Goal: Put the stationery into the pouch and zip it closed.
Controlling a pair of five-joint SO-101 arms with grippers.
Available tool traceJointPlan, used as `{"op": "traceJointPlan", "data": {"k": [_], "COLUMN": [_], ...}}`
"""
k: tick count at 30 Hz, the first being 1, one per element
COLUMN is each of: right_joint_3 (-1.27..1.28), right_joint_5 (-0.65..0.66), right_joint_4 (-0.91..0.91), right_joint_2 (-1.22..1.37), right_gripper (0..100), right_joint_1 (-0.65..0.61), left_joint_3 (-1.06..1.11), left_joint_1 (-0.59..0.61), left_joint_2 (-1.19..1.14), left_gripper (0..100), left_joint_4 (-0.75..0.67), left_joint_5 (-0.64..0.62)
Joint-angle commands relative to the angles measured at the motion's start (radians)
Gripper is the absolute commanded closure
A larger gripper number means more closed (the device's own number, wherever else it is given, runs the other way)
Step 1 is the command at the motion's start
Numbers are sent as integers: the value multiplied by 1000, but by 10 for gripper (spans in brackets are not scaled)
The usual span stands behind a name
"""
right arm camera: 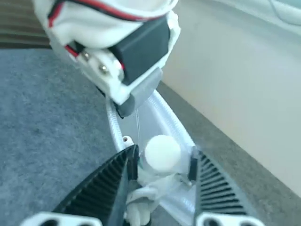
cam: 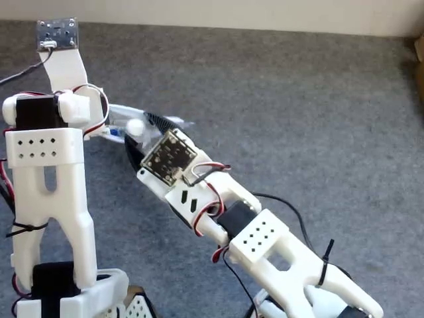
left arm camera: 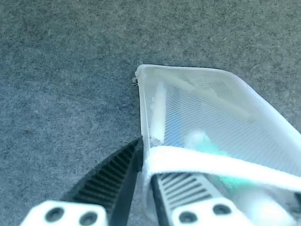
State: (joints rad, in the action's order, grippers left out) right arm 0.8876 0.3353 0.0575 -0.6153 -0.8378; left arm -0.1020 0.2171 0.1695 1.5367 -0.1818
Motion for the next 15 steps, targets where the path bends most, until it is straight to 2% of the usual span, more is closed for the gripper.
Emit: {"op": "traceJointPlan", "data": {"k": [1, 10, 15], "right_joint_3": [-101, -145, -150], "right_joint_5": [17, 17, 17], "right_joint_4": [174, 398, 453], "right_joint_2": [18, -194, -269], "right_gripper": [796, 796, 796], "right_joint_1": [1, -4, -13], "left_joint_3": [8, 8, 12], "left_joint_1": [12, 12, 12], "left_joint_2": [-4, -4, -4], "left_gripper": [993, 993, 993], "left_joint_4": [-17, -17, -17], "left_joint_5": [-9, -9, -9]}}
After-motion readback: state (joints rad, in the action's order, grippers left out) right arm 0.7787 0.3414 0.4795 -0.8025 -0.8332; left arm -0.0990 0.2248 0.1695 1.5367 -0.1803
